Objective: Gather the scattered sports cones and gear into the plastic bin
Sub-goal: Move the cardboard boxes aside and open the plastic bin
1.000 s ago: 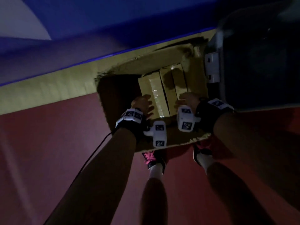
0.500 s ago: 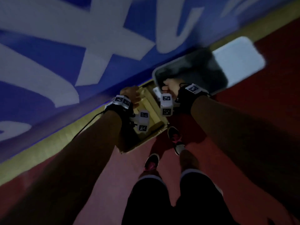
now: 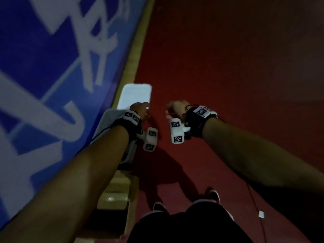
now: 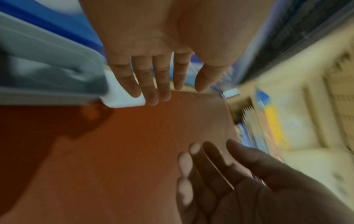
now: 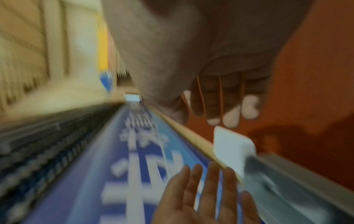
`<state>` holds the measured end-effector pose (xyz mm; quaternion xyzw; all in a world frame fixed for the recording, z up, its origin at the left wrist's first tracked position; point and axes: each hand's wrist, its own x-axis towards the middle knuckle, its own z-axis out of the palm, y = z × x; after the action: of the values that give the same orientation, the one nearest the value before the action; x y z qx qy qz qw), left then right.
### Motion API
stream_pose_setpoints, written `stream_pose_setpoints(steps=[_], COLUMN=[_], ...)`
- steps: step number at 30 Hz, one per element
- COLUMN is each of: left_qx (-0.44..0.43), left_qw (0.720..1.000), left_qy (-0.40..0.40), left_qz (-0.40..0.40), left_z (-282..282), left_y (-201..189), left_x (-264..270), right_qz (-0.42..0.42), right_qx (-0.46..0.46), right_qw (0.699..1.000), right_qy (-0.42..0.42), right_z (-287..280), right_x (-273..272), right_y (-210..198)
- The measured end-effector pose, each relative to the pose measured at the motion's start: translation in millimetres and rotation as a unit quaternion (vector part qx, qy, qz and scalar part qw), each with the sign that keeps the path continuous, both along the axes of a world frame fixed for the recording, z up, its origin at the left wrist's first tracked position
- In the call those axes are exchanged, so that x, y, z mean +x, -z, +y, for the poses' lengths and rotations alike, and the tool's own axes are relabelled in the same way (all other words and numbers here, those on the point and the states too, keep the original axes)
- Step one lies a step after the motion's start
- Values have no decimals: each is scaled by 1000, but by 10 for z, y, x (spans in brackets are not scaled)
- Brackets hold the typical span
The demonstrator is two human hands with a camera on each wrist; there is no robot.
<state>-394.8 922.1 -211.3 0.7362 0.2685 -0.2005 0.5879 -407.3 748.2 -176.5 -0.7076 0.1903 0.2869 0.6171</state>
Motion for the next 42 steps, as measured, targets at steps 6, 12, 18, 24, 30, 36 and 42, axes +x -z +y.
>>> stream_pose_setpoints(steps=[6,12,18,24,30,36,42], left_qx=[-37,-75,-142,-112,-95,-68,-68], left_qw=[983,953,924,887,848,803,776], left_qy=[168,270,340,436,517,589,625], left_qz=[-58,-113,-102,-100,-73,-59,-38], left_z=[-2318,-4681,-6726,-8236,-9697,-11071,-12485], left_y=[-565,-843,-921,-747,-383,-369,-461], left_x=[162,-91,-553,-749,-593,-167,-67], right_qz=[-55,-70,-86,-89,-48,-18,-17], right_qx=[7,-16,-22,5,-28,-73,-101], right_qw=[975,918,844,765,735,699,670], right_qy=[217,389,529,637,675,711,735], right_z=[-2172,-4427,-6278,-7493,-8585,-9737,-10737], right_x=[-212,-904,-1800,-2314,-2213,-1774,-1795], right_y=[-318,-484,-505,-367,-118,-279,-496])
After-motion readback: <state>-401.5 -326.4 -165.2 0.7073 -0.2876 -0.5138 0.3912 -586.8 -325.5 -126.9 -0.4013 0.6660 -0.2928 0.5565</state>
